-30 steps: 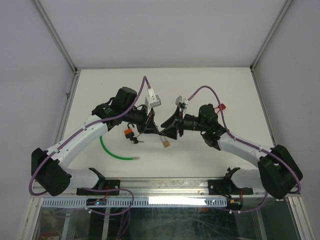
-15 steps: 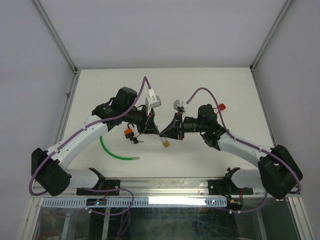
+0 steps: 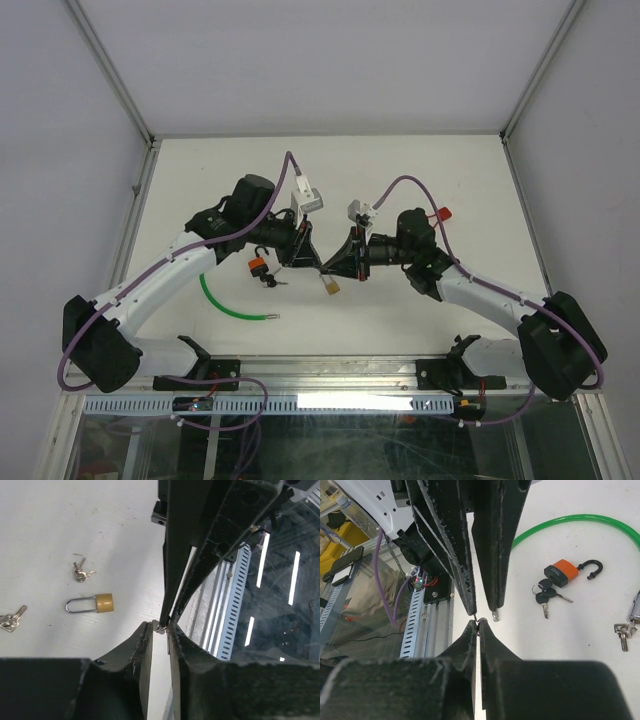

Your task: Unlock with the key

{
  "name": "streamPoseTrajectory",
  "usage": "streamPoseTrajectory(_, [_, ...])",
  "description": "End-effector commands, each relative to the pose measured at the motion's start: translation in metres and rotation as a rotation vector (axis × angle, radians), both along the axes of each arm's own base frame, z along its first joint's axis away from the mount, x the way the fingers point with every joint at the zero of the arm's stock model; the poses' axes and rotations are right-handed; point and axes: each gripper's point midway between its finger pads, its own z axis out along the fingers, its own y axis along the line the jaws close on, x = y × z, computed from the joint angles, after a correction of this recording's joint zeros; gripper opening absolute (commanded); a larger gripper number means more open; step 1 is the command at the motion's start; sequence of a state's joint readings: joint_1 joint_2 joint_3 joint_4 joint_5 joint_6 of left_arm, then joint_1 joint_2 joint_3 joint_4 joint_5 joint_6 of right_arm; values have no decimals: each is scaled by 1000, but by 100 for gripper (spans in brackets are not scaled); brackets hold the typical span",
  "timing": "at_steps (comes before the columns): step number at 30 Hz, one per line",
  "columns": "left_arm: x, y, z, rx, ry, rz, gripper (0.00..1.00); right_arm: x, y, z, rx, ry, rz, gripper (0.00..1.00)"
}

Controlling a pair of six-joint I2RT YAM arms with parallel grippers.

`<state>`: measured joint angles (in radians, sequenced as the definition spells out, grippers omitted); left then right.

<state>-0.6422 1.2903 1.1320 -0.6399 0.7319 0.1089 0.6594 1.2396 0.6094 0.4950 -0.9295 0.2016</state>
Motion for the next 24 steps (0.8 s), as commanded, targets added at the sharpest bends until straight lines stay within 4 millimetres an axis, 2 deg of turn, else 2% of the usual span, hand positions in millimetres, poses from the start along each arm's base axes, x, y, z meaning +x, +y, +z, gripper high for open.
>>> streamPoseTrajectory(1, [25,-5,19,-66,-80,160,25,8,-2,6,-1,0,-76,0])
streamPoseTrajectory(6, [54,9,20,-82,-13,487,47,30,-15,-13,-46,133,-274,0])
streamPoseTrajectory(10, [60,14,10,-86,96,632,52,38,-26,-28,-85,231,-400,0])
streamPoseTrajectory(15, [52,5,-22,-35,246,705,63,46,-44,-42,-105,330,-558,0])
streamPoseTrajectory(17, [48,0,-37,6,291,744,70,51,-54,-47,-106,334,-634,0])
streamPoseTrajectory(21, [40,-13,-63,88,356,809,73,58,-75,-54,-94,324,-763,0])
streamPoseTrajectory(24, [42,-14,-82,159,401,876,73,61,-87,-55,-80,305,-829,0])
